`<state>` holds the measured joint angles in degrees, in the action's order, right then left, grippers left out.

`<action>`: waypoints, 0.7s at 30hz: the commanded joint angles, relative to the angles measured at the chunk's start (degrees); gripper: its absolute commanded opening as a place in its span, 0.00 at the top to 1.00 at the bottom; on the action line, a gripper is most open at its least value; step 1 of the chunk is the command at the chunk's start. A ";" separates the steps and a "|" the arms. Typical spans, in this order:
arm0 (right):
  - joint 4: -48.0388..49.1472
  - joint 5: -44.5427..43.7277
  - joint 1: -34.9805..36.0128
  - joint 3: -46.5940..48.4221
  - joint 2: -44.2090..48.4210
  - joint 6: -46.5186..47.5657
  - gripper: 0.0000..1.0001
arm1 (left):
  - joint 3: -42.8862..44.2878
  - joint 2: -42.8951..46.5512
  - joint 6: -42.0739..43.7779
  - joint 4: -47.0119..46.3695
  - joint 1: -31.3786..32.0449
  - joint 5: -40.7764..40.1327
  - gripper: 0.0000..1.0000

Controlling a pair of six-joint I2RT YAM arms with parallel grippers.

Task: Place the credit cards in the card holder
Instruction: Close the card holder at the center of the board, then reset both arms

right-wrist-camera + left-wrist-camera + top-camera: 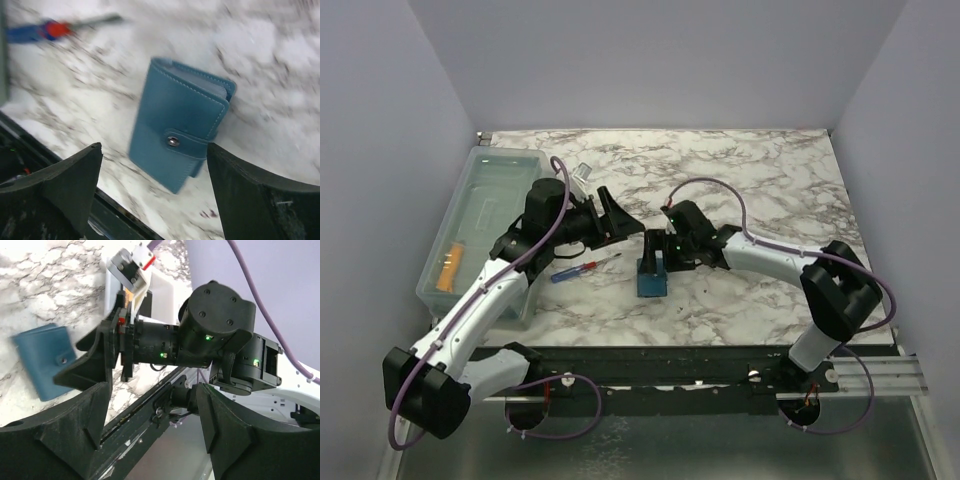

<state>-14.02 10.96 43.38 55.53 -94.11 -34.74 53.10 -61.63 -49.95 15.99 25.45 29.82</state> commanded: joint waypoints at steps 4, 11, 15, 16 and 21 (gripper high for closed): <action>-5.41 -2.75 -0.77 13.86 5.68 8.60 0.06 | 8.85 2.22 3.40 0.81 -0.22 1.66 0.22; -27.76 -24.45 -1.17 35.67 14.89 17.78 0.00 | 21.32 4.70 12.53 4.02 -0.32 -6.55 0.17; -30.72 -30.97 -1.18 45.92 19.43 22.74 0.00 | 26.90 6.20 16.79 4.31 -0.29 -12.78 0.12; -30.53 -32.49 -1.22 47.74 20.49 24.01 0.00 | 28.00 6.39 17.88 4.31 -0.31 -13.78 0.11; -26.72 -39.02 -1.12 52.87 25.25 30.57 0.00 | 33.04 7.38 21.26 4.40 -0.29 -17.81 0.08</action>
<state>-38.46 -18.94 42.35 106.28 -70.65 -11.73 82.74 -54.89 -33.95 19.38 25.45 18.31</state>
